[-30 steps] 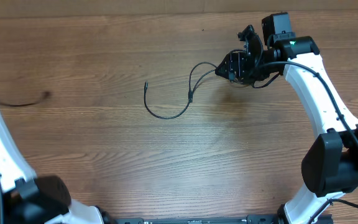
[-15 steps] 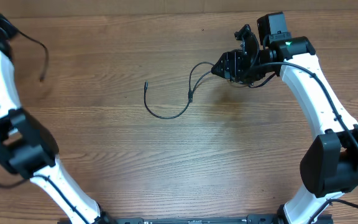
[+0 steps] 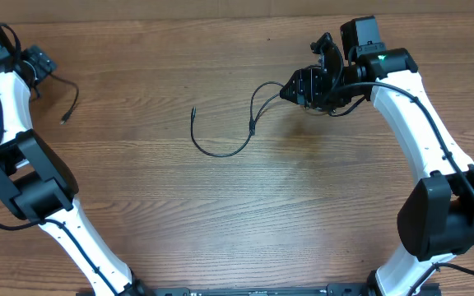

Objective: Untangle cables

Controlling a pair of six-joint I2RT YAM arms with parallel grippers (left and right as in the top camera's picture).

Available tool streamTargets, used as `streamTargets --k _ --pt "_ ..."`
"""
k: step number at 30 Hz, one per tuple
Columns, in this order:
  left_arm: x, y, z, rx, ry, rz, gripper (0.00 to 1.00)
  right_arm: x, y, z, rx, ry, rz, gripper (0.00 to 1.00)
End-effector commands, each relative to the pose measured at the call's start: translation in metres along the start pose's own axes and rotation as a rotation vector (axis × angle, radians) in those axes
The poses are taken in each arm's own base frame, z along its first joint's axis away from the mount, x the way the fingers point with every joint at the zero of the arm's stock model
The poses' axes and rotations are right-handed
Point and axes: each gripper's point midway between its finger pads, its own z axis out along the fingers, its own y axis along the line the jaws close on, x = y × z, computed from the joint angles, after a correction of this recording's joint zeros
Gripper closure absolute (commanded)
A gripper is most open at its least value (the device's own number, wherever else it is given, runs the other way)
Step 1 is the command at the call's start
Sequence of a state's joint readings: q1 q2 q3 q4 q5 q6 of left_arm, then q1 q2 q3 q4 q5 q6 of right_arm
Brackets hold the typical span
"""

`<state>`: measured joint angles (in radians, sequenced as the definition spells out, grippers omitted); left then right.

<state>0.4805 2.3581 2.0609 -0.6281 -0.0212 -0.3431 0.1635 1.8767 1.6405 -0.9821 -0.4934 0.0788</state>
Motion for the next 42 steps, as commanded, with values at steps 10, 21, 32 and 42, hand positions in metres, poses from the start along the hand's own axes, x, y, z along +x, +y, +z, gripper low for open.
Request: streamTargets --k 10,21,32,42 --pt "0.107 0.078 -0.055 -0.444 0.429 -0.037 0.0 0.002 0.001 0.001 -0.005 0.005 0.005 0.12" --pt "0.154 0.041 -0.072 -0.234 0.68 -0.028 0.0 0.009 -0.002 0.001 0.004 0.033 -0.033 0.1" --pt "0.177 -0.014 -0.08 -0.006 0.748 0.274 0.0 0.028 -0.018 0.023 0.01 0.065 -0.017 0.05" --pt "0.18 -0.057 -0.078 0.003 0.643 0.552 0.0 0.031 -0.027 0.034 0.027 0.05 -0.024 0.07"
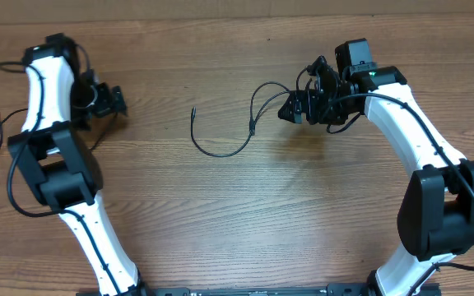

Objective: Untangle cables

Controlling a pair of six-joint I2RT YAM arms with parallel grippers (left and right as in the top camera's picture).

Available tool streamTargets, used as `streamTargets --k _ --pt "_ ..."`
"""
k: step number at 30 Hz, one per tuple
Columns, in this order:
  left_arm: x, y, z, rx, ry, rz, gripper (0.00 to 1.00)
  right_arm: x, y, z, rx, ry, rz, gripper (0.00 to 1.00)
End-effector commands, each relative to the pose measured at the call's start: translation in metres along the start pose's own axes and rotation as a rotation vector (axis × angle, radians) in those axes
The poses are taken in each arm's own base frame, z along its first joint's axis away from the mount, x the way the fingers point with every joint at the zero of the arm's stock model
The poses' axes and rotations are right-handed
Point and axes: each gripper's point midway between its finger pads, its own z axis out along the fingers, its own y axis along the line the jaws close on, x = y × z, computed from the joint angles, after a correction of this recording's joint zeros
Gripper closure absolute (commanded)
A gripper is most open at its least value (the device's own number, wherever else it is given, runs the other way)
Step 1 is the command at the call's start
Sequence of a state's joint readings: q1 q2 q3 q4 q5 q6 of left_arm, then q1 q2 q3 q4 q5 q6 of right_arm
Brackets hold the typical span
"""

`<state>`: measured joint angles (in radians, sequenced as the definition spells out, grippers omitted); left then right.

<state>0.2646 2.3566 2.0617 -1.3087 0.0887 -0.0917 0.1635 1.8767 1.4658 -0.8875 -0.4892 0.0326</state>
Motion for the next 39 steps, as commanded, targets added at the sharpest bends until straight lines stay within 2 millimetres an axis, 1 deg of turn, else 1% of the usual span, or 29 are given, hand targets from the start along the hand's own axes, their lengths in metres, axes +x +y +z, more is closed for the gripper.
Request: streamTargets --k 1,3,4,6,7,9,10,12,14,17,19,20,21,22,23,24,26,27,28,29,30,31,32,33,34,35,36,38,39 --pt "-0.003 -0.005 -0.017 -0.08 -0.05 0.137 0.0 -0.006 -0.003 0.0 0.019 -0.025 -0.019 0.07" --pt "-0.001 -0.011 -0.015 -0.094 -0.044 0.19 0.01 -0.009 -0.003 0.0 0.021 -0.037 -0.026 0.07" --pt "0.0 -0.011 -0.013 -0.12 -0.04 0.201 0.04 -0.01 -0.003 0.0 0.02 -0.041 -0.028 0.07" --pt "0.002 -0.01 -0.009 -0.151 -0.032 0.209 0.26 -0.011 -0.003 0.0 0.021 -0.044 -0.03 0.07" --pt "0.003 -0.011 -0.007 -0.153 -0.028 0.211 0.48 -0.011 -0.003 0.0 0.021 -0.044 -0.03 0.07" --pt "0.003 -0.011 -0.005 -0.152 -0.031 0.199 0.76 -0.011 -0.003 0.0 0.021 -0.044 -0.03 0.06" --pt "0.002 -0.011 -0.005 -0.152 -0.037 0.189 0.84 -0.011 -0.003 0.0 0.021 -0.044 -0.03 0.06" --pt "-0.006 -0.01 -0.006 -0.148 -0.067 0.158 0.96 -0.011 -0.003 0.0 0.021 -0.044 -0.03 0.06" --pt "-0.014 -0.008 -0.007 -0.144 -0.103 0.129 0.96 -0.011 -0.003 0.0 0.021 -0.044 -0.03 0.06" --pt "-0.04 -0.003 -0.014 -0.138 -0.209 0.061 0.96 -0.011 -0.003 0.0 0.021 -0.044 -0.03 0.06" --pt "-0.064 0.007 -0.031 -0.19 -0.312 0.025 0.96 -0.011 -0.003 0.0 0.021 -0.044 -0.029 0.06" --pt "-0.091 0.019 -0.061 -0.258 -0.441 -0.009 0.96 -0.011 -0.003 0.0 0.021 -0.044 -0.029 0.06" --pt "-0.103 0.023 -0.079 -0.281 -0.508 -0.024 0.96 -0.011 -0.003 0.0 0.021 -0.044 -0.029 0.06" --pt "-0.118 0.025 -0.102 -0.293 -0.588 -0.04 0.96 -0.011 -0.003 0.0 0.021 -0.044 -0.029 0.06" --pt "-0.133 0.026 -0.13 -0.296 -0.681 -0.057 0.96 -0.011 -0.003 0.0 0.021 -0.044 -0.029 0.06" --pt "-0.146 0.025 -0.16 -0.283 -0.776 -0.073 0.96 -0.01 -0.003 0.0 0.02 -0.043 -0.029 0.06" --pt "-0.168 0.022 -0.23 -0.227 -0.987 -0.111 0.96 -0.01 -0.003 0.0 0.02 -0.042 -0.028 0.06" --pt "-0.175 0.019 -0.27 -0.169 -1.105 -0.124 0.96 -0.01 -0.003 0.0 0.021 -0.041 -0.027 0.06" --pt "-0.178 0.015 -0.303 -0.112 -1.198 -0.121 0.96 -0.01 -0.003 0.0 0.02 -0.04 -0.026 0.06" --pt "-0.18 0.012 -0.341 -0.032 -1.306 -0.123 0.96 -0.01 -0.003 0.0 0.02 -0.04 -0.023 0.06" --pt "-0.179 0.012 -0.364 0.027 -1.369 -0.132 0.96 -0.01 -0.003 0.0 0.02 -0.041 -0.023 0.06" --pt "-0.178 0.016 -0.389 0.105 -1.438 -0.156 0.96 -0.01 -0.003 0.0 0.021 -0.04 -0.019 0.06" --pt "-0.177 0.023 -0.399 0.142 -1.467 -0.181 0.96 -0.01 -0.003 0.0 0.02 -0.041 -0.018 0.06" --pt "-0.177 0.038 -0.403 0.162 -1.477 -0.234 0.96 -0.01 -0.003 0.0 0.02 -0.04 -0.015 0.06" --pt "-0.178 0.057 -0.394 0.157 -1.451 -0.293 0.96 -0.009 -0.003 0.0 0.021 -0.037 -0.013 0.06" --pt "-0.178 0.07 -0.381 0.146 -1.411 -0.324 0.96 -0.008 -0.003 0.0 0.021 -0.034 -0.012 0.05" --pt "-0.178 0.082 -0.366 0.132 -1.364 -0.354 0.96 -0.007 -0.003 0.0 0.021 -0.032 -0.01 0.06" --pt "-0.177 0.101 -0.332 0.101 -1.26 -0.396 0.96 -0.007 -0.003 0.0 0.021 -0.031 -0.011 0.06" --pt "-0.176 0.111 -0.307 0.083 -1.186 -0.418 0.96 -0.007 -0.003 0.0 0.021 -0.031 -0.011 0.06"
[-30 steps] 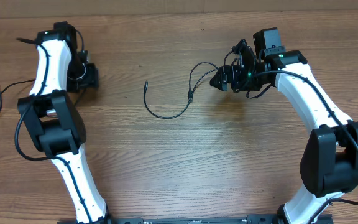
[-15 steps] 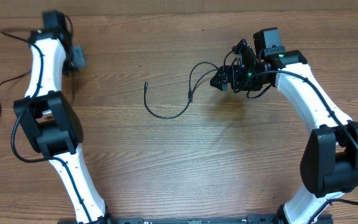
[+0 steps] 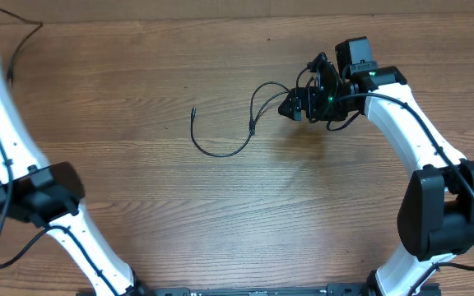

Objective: Untangle cables

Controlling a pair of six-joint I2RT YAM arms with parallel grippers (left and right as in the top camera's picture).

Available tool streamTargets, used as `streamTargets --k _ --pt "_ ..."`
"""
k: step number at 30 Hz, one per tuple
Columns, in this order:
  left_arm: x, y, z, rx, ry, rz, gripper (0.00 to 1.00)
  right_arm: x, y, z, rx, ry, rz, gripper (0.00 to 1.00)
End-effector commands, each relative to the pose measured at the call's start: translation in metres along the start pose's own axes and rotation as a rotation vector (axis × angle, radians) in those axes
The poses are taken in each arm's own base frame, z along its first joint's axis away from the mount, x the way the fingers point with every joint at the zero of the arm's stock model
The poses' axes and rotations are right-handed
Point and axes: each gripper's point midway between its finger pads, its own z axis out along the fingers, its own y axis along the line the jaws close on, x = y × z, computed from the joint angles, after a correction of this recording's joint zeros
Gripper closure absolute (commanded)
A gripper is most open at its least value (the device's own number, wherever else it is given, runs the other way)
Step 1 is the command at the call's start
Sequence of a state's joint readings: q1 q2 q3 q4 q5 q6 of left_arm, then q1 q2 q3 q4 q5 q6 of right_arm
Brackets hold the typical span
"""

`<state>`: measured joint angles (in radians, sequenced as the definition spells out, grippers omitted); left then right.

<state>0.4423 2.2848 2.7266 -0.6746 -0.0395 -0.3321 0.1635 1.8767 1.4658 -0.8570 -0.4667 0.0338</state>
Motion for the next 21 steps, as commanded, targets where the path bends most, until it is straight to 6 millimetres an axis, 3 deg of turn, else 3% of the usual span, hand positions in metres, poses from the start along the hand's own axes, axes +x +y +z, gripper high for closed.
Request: streamTargets --k 1,6,9,12,13,14,16,21 --pt "0.083 0.051 0.033 -0.102 0.235 -0.077 0.96 0.0 0.0 0.0 0.002 -0.002 0.003 0.06" --pt "0.189 0.095 0.049 -0.232 0.472 -0.175 0.96 0.001 0.0 0.0 0.002 0.002 0.005 0.06" --pt "0.226 0.106 0.058 -0.262 0.503 -0.234 0.96 0.004 -0.001 0.0 0.003 0.013 0.011 0.06" --pt "0.247 0.109 0.066 -0.257 0.5 -0.237 0.96 0.009 -0.001 0.0 0.006 0.035 0.023 0.06" --pt "0.252 0.109 0.069 -0.25 0.491 -0.237 0.81 0.012 -0.001 0.0 0.007 0.044 0.028 0.06" --pt "0.252 0.109 0.071 -0.247 0.484 -0.237 0.6 0.014 -0.002 0.0 0.007 0.051 0.031 0.06" --pt "0.249 0.108 0.073 -0.246 0.468 -0.257 0.0 0.015 -0.002 0.0 0.008 0.058 0.035 0.06" --pt "0.24 0.103 0.065 -0.246 0.491 -0.28 0.0 0.016 -0.002 0.0 0.008 0.061 0.036 0.06"
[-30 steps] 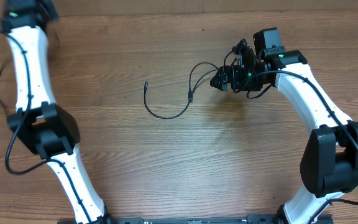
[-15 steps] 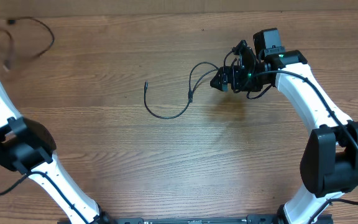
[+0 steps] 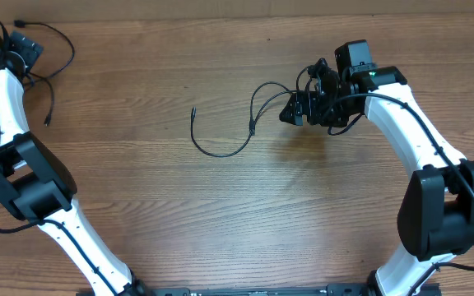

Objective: Untangle cables

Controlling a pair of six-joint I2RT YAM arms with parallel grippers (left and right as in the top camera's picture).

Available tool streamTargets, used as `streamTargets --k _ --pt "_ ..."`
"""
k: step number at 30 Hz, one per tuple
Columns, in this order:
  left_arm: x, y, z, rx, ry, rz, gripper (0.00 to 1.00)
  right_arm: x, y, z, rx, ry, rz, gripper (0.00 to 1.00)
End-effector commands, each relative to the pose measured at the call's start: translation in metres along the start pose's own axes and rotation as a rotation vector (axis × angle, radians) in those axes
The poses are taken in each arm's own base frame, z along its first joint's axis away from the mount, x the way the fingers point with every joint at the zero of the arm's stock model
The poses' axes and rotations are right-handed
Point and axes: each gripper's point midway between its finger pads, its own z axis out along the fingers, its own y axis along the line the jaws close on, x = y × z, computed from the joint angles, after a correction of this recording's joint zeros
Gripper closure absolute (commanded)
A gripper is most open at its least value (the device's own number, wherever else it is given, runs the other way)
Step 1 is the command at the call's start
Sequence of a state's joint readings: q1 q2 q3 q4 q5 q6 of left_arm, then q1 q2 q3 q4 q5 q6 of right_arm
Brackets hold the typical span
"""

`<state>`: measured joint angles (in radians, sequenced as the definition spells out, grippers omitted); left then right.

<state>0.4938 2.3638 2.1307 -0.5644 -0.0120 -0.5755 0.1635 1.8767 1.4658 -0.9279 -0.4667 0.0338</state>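
Note:
A thin black cable (image 3: 220, 153) lies mid-table, curving from a free plug end (image 3: 193, 111) round to a double loop (image 3: 260, 92) that runs into my right gripper (image 3: 290, 110). That gripper looks shut on the cable's right end, low over the wood. At the far left corner my left gripper (image 3: 25, 49) seems shut on a second black cable (image 3: 66, 43). It loops around the gripper, and a loose tail (image 3: 49, 115) hangs toward the table. The fingers of both grippers are dark and hard to make out.
The wooden table (image 3: 237, 222) fills the view. The white left arm (image 3: 2, 99) runs down the left side. On the right, the white right arm (image 3: 418, 123) bends over the table. The two cables lie far apart.
My left arm, then reaching out of view past the top left corner, is back in view at the far left with its cable looped around the gripper. The right gripper and middle cable have barely moved.
First my left gripper was at the far left with a cable tail trailing right. Then it was further right, near the table's left third. Then it was out past the top left corner. Now it sits at the far left again. The right gripper stayed on the middle cable's end throughout.

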Motion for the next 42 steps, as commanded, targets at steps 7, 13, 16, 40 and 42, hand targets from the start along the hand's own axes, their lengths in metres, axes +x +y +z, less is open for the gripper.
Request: streamTargets --k 7,13,16,40,42 --pt "-0.03 -0.051 -0.087 0.045 0.02 0.13 0.0 -0.009 0.001 0.0 -0.003 -0.038 -0.016 0.0" --pt "-0.023 -0.101 -0.166 0.27 0.12 0.17 0.0 -0.014 0.001 0.0 -0.004 -0.055 0.002 0.0" --pt "0.014 -0.129 -0.194 0.426 0.263 0.243 0.0 -0.022 -0.012 -0.003 0.055 -0.095 0.146 0.0" --pt "0.44 -0.333 -0.3 0.836 0.285 1.487 0.0 0.035 -0.175 -0.185 0.453 -0.37 0.872 0.0" --pt "0.478 -0.319 -0.289 0.895 0.249 1.74 0.0 0.041 -0.184 -0.191 0.461 -0.371 0.896 0.0"
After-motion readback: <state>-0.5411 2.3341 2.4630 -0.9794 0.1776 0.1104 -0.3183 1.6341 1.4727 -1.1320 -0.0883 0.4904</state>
